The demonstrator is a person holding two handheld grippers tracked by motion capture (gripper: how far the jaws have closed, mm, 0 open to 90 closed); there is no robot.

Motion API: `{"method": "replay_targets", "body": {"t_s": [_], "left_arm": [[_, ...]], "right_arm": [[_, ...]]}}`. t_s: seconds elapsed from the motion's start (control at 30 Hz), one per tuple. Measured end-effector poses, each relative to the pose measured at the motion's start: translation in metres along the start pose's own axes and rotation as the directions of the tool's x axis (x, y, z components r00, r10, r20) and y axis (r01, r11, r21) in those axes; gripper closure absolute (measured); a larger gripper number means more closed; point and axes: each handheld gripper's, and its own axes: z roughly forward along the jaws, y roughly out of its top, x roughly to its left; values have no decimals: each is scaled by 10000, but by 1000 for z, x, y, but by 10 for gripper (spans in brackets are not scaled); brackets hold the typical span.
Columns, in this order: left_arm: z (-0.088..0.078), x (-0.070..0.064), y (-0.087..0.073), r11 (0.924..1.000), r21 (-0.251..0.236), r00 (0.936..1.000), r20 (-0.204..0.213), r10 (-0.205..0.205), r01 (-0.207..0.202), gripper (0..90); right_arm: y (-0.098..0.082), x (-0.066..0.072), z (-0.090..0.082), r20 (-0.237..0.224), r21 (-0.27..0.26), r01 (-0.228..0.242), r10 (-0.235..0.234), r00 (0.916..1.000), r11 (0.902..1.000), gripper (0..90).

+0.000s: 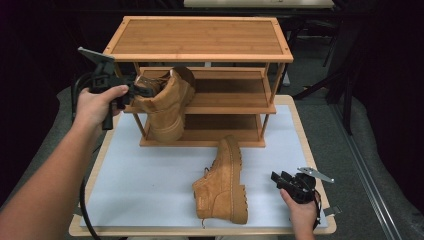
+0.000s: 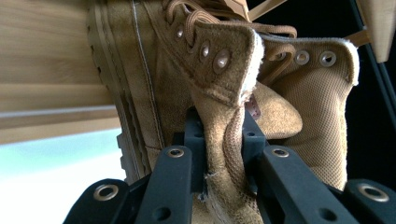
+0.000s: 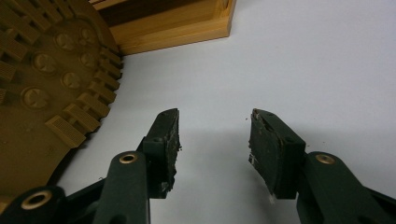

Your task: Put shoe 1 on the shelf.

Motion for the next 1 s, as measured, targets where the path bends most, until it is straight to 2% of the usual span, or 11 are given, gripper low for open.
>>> {"method": "replay_targets", "body": {"t_s": [0.03, 0.1, 0.13, 0.17, 0.33, 0.57, 0.6, 0.63, 0.7, 0.83, 1.0], "left_arm": [[11, -3, 0, 9996, 55, 9996, -26, 275, -275, 791], [15, -8, -1, 9999, -36, 9998, 81, 158, -157, 790], [21, -15, -4, 9991, -58, 9989, -228, 416, -417, 784], [22, -18, -6, 9984, -38, 9975, -440, 553, -555, 781], [25, -21, -14, 9969, 29, 9943, -726, 782, -782, 753], [26, -25, -24, 9938, -252, 9903, -905, 1056, -1083, 624], [25, -25, -23, 9946, -217, 9930, -636, 995, -1010, 580], [24, -25, -22, 9950, -232, 9933, -645, 957, -974, 550], [20, -28, -21, 9923, -403, 9901, -815, 1140, -1175, 543], [12, -33, -20, 9912, -421, 9894, -784, 1223, -1259, 526], [-1, -37, -26, 9882, -192, 9860, -712, 1506, -1523, 540]], "right_arm": [[0, 0, 0, 31, 119, 7, -7, 10000, 9999, 520], [0, 0, 1, 6, 12, 0, 0, 10000, 10000, 520], [0, 0, 0, 8, 139, 1, -1, 10000, 9999, 520], [0, 1, 1, -38, 17, -17, 17, 10000, 10000, 520], [0, 0, 1, -78, 30, -12, 12, 10000, 10000, 519], [0, 2, 2, -57, 154, -24, 25, 10000, 9999, 518], [0, 1, 2, -75, 82, 0, 1, 10000, 10000, 518], [0, 2, 2, -36, 230, 22, -21, 10000, 9997, 518], [-1, 2, 3, -100, 100, -25, 26, 9999, 9999, 518], [0, 1, 2, -79, 77, -16, 16, 10000, 10000, 518], [-1, 1, 3, -67, 117, -26, 27, 10000, 9999, 518]]}}
